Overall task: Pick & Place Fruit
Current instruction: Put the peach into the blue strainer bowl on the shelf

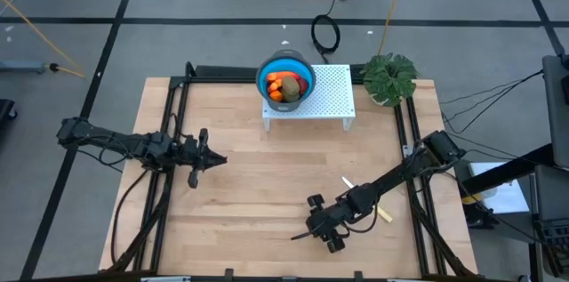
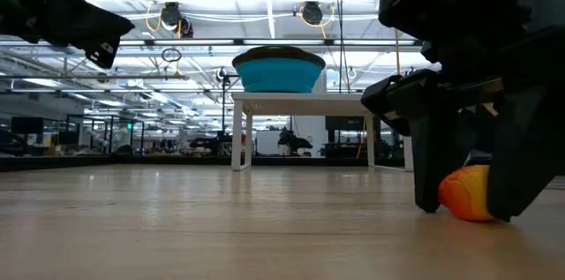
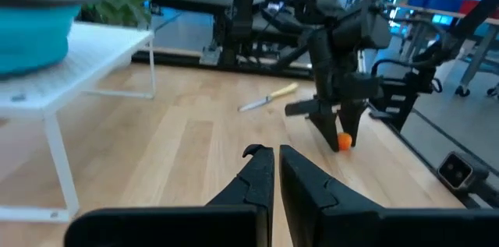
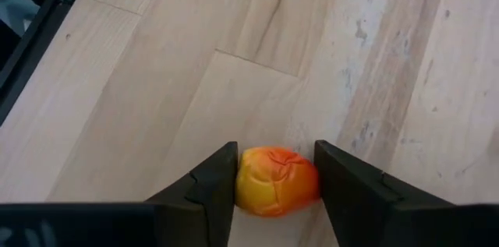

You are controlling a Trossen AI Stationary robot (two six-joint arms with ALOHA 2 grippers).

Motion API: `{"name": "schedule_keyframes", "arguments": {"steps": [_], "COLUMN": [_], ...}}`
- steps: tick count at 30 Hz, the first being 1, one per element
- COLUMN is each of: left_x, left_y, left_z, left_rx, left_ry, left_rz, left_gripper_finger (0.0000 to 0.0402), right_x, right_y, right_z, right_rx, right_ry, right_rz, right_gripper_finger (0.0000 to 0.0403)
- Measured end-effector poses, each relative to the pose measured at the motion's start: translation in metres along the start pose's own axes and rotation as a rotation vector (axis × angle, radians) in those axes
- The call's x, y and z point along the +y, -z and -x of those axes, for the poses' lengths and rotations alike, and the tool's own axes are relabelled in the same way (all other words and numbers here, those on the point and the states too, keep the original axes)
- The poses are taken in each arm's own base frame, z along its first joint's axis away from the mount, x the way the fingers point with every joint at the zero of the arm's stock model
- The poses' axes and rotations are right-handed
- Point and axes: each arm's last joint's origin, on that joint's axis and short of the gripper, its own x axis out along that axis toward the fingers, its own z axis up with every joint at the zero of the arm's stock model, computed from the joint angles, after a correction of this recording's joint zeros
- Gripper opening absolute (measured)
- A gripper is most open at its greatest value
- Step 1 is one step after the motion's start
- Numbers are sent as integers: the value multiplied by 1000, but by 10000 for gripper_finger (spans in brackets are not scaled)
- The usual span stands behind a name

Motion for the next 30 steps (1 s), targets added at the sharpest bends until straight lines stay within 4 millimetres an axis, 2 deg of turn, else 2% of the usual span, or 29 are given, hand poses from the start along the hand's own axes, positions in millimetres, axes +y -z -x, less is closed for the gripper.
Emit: {"name": "schedule_keyframes", "arguments": {"steps": [10,15,19,30], "left_x": [0,0,0,0], "left_y": [-1,-1,-1,0], "left_z": [0,0,0,0], "left_rx": [-12,-11,-8,-5], "left_ry": [3,3,3,2], "left_rz": [-14,-12,-12,-16], "left_gripper_finger": [21,21,21,21], "right_x": [-3,-7,-12,-35], "right_y": [-9,-19,-31,-71], "right_z": [15,29,40,72], "right_rx": [-48,-119,-214,-616], "right_ry": [-3,-3,-4,-5], "right_rz": [-27,-35,-45,-78], "right_gripper_finger": [154,150,150,149]}}
